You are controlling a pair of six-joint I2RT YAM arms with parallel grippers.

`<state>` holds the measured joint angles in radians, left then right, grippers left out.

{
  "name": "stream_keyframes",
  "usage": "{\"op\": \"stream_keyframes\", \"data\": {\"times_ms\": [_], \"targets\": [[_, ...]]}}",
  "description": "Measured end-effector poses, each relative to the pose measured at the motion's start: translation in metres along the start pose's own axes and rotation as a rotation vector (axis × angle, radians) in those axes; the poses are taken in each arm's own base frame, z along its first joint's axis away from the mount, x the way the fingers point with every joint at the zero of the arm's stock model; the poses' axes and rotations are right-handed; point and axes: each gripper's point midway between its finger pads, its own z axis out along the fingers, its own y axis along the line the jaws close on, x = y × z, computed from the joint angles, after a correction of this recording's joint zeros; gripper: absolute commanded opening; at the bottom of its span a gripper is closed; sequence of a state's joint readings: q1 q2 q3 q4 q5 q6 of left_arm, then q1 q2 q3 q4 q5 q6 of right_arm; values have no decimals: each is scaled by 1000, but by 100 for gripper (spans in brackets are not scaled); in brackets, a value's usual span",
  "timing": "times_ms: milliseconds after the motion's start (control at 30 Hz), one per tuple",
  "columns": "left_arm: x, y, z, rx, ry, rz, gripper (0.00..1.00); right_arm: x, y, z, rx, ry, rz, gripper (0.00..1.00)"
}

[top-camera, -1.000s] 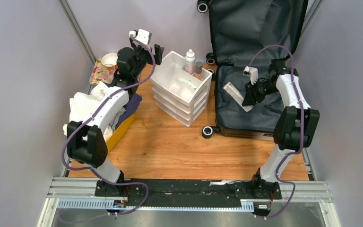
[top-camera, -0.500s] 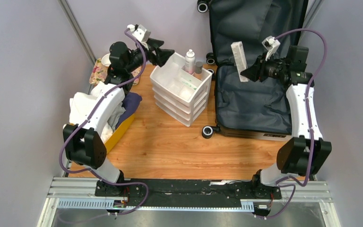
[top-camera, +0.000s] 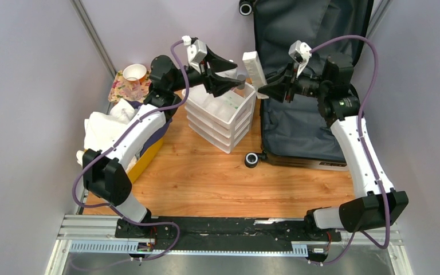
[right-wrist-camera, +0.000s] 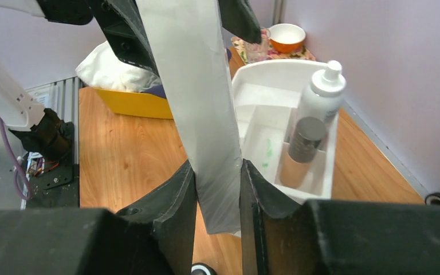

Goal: Open, take out, and arrange the luggage

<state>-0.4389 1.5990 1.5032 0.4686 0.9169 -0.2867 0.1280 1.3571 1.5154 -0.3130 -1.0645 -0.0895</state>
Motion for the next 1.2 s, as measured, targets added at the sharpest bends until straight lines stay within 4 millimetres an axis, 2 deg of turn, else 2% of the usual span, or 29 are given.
{"op": "stream_keyframes", "data": {"times_ms": [133,300,367,433,633,900,1000,1200], "targets": [[-1,-16,12,61,-23,2,68,4,17,15,-65,0,-21,0],[-3,-21,16,85,-39,-2,56,3,26,25,-99,-13,-45,0],[-4,-21,15,85,-43,-8,54,0,27,28,-106,-21,-58,0],[-6,-21,16,84,-48,-10,55,-1,27,30,-109,-28,-68,0],[-2,-17,14,67,-50,-12,67,-2,23,33,-112,-36,-55,0],[31,-27,4,83,13,-47,67,-3,24,36,-120,-45,-45,0],[33,-29,4,89,16,-50,67,-3,26,36,-133,-45,-46,0],[22,-31,7,98,-7,-36,65,4,28,41,-169,-35,-31,0]]}}
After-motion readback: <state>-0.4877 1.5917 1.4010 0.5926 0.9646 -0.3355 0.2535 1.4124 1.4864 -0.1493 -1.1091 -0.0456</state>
